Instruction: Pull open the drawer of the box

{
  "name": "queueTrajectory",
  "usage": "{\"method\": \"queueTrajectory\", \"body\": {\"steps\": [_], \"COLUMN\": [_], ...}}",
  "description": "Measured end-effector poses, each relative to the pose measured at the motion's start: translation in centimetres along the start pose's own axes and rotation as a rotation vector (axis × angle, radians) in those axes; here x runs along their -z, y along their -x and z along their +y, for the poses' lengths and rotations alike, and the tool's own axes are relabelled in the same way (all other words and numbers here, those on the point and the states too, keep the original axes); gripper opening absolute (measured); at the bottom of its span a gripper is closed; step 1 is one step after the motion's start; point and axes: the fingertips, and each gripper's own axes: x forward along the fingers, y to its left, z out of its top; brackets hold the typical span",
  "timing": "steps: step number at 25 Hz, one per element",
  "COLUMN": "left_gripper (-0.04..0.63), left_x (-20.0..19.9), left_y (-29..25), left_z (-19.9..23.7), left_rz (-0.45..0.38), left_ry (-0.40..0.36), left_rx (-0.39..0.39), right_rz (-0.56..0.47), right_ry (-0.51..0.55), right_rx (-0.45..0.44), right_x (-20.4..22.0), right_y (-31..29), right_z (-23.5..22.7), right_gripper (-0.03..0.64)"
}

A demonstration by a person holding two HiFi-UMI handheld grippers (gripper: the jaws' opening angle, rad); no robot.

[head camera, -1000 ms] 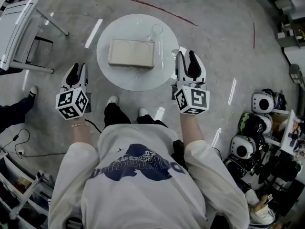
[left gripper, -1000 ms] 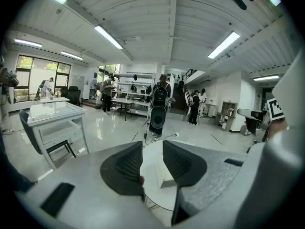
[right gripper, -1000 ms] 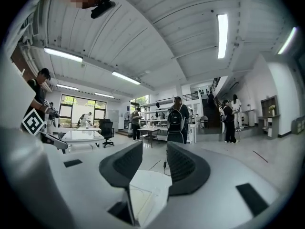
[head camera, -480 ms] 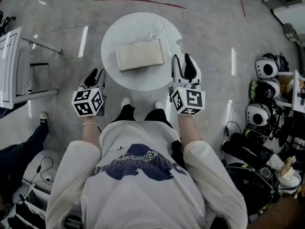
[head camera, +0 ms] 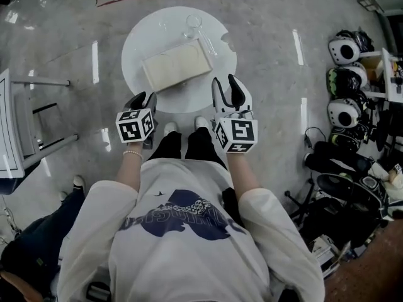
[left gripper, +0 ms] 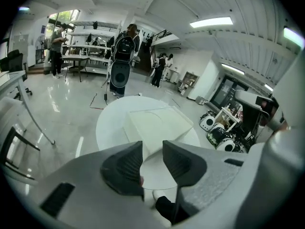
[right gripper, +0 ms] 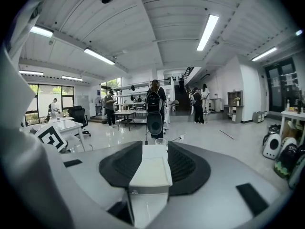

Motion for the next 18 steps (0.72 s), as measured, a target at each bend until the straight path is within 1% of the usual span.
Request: {"method": "queueTrajectory", "body": {"steps": [4,6,10,14,18], "left_gripper": [0.114,0.114,0.114,0.114,0.087], "left_x": [0.8,1.0,1.9,2.3,2.7], "left_y": [-2.7,-3.7,-5.1,-5.1,-5.1], "left_z": [-0.1,0.0,0.1,0.8,1.3], "left_rz": [0.050,0.063,0.093,0.069,0.057], "left_ry": [0.023,0.050,0.117,0.206,0.312], "left_rx": [0.008,-0.006,-0.031,-0.089,-0.132], "right_rz": [0.061,0.091,0.148,0.225,0.348], "right_ry": [0.009,0.014,-0.010,-0.018,-0.046], "right_rx": [-0.020,-0.038,-0.079,-0.128,-0.200], "right_x": [2.3,3.3,5.5,7.7,11.1], "right_y": [-0.2,-0.4,-1.4,-2.1,-2.5], "right_z": [0.1,-0.2,-1.1,-1.2,-0.7], "right_gripper": [0.141,0.144,0.147,0.153,0.164]}}
